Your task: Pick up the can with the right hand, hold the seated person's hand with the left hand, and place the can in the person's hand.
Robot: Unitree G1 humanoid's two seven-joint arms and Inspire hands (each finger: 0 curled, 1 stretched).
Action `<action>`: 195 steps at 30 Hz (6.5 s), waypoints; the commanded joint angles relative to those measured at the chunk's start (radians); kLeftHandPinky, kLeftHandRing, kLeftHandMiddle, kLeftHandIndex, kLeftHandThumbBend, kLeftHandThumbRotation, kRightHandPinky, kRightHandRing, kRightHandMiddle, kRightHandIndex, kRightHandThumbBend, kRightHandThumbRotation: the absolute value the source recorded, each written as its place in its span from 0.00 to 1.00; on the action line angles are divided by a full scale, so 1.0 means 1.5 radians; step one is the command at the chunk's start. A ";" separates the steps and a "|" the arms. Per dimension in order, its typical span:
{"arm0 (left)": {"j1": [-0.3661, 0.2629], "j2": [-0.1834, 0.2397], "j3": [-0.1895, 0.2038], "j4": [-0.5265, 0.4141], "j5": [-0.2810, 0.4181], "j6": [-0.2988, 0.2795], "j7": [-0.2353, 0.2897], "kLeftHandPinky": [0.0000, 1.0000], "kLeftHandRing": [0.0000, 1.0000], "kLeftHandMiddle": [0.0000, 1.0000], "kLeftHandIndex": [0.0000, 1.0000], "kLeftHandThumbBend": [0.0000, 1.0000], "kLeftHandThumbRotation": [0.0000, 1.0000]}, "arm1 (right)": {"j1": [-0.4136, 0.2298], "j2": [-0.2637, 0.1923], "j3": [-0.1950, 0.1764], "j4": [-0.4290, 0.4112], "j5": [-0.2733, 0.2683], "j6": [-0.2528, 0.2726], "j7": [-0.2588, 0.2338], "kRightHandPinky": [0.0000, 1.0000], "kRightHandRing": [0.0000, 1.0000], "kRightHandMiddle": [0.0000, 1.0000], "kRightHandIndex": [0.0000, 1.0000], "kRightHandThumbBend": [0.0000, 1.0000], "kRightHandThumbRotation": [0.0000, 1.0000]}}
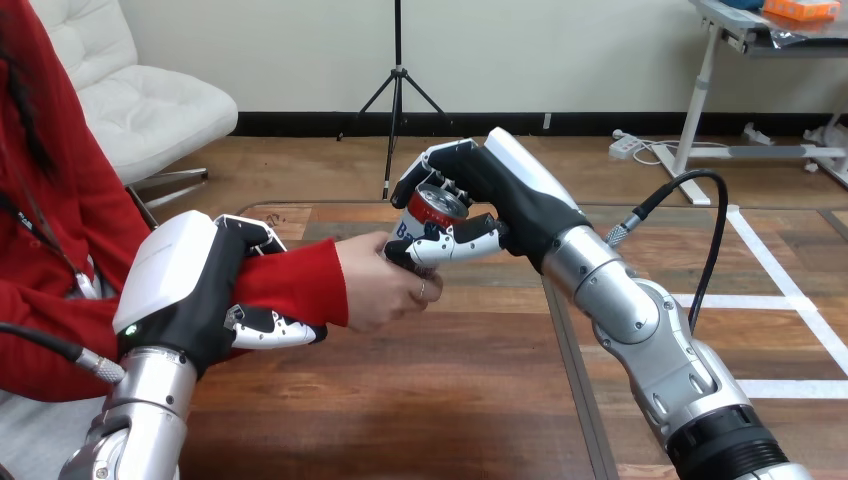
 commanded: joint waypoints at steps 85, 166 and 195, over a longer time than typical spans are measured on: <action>0.051 0.088 0.026 -0.241 -0.248 -0.012 -0.292 0.62 0.79 0.83 0.81 1.00 0.69 | 0.270 -0.056 -0.114 -0.328 0.164 -0.046 0.036 0.61 0.77 0.80 0.88 0.96 1.00; 0.274 -0.151 -0.085 -0.108 -0.467 -0.325 -0.099 0.34 0.53 0.59 0.54 0.07 1.00 | 0.695 0.071 -0.156 -0.411 0.465 -0.179 0.151 0.70 0.75 0.79 0.80 0.89 1.00; 0.244 -0.144 -0.083 -0.107 -0.467 -0.310 -0.113 0.33 0.53 0.58 0.53 0.00 1.00 | 0.698 0.073 -0.161 -0.405 0.464 -0.174 0.148 0.73 0.75 0.78 0.79 0.88 1.00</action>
